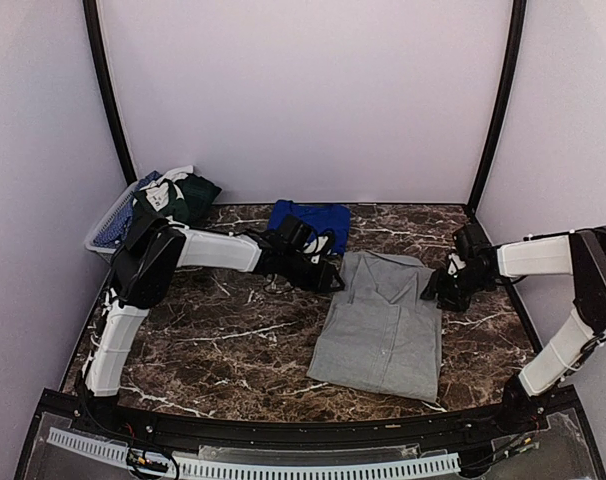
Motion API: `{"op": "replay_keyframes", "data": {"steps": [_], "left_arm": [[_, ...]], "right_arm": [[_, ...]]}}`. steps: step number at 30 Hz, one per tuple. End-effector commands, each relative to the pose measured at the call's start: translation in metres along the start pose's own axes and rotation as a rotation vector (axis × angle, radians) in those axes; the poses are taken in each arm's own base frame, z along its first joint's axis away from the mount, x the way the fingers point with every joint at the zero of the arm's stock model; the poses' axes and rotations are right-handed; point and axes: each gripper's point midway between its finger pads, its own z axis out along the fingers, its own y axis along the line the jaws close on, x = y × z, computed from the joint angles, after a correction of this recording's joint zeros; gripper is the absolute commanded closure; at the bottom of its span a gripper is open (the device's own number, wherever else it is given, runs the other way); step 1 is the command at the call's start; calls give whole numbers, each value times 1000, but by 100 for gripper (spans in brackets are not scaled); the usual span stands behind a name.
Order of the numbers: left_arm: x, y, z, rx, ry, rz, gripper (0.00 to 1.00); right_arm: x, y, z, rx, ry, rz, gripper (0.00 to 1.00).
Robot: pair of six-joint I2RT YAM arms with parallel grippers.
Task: Fold and stack the mixed laundry pile
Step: Move the 2/3-rectangle-folded shirt to the center of the board.
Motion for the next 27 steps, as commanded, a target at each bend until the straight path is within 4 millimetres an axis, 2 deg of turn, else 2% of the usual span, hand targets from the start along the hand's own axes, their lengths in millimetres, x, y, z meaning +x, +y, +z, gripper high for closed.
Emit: {"op": "replay_keyframes", "data": {"steps": [1, 7, 11, 13, 14, 15, 16, 17, 18, 19, 20, 21, 22, 23, 24, 25, 26, 27], "left_arm": [[0, 11, 10, -87, 7, 28, 54], [23, 11, 30, -125, 89, 40, 57], [30, 6, 34, -129, 118, 50, 71], [34, 3, 34, -128, 131, 53, 85], [35, 3, 33, -130, 135, 49, 89], [39, 2, 32, -134, 147, 44, 97], [37, -1, 27, -133, 142, 36, 99], [45, 3, 26, -141, 156, 25, 100], [42, -1, 18, -138, 142, 14, 100], [52, 3, 17, -147, 152, 3, 100], [49, -1, 8, -143, 137, -4, 100], [63, 7, 6, -164, 156, -16, 100], [61, 4, -3, -167, 141, -24, 100], [74, 13, -6, -194, 158, -40, 100], [70, 12, -15, -207, 136, -48, 100], [83, 23, -19, -228, 147, -76, 100], [79, 22, -27, -231, 128, -85, 100], [87, 36, -32, -250, 132, -121, 100]], "right_arm": [[-23, 7, 1, -9, -63, -37, 49], [-27, 9, 6, 0, -41, -62, 52], [-28, 11, 8, -1, -26, -77, 53], [-27, 13, 8, -8, -17, -86, 54], [-26, 13, 8, -13, -13, -92, 54], [-24, 14, 8, -20, -6, -94, 54], [-21, 15, 8, -28, 2, -96, 55], [-18, 16, 7, -35, 8, -100, 55], [-15, 18, 7, -43, 14, -105, 55], [-11, 20, 7, -50, 19, -114, 55], [-7, 22, 7, -55, 29, -121, 55], [-2, 24, 7, -58, 36, -132, 55], [2, 28, 7, -63, 39, -145, 55], [6, 33, 6, -76, 43, -154, 55], [10, 39, 7, -91, 49, -164, 56], [14, 46, 8, -106, 58, -173, 56], [17, 52, 9, -114, 65, -182, 56], [19, 59, 11, -122, 69, -188, 56]]}}
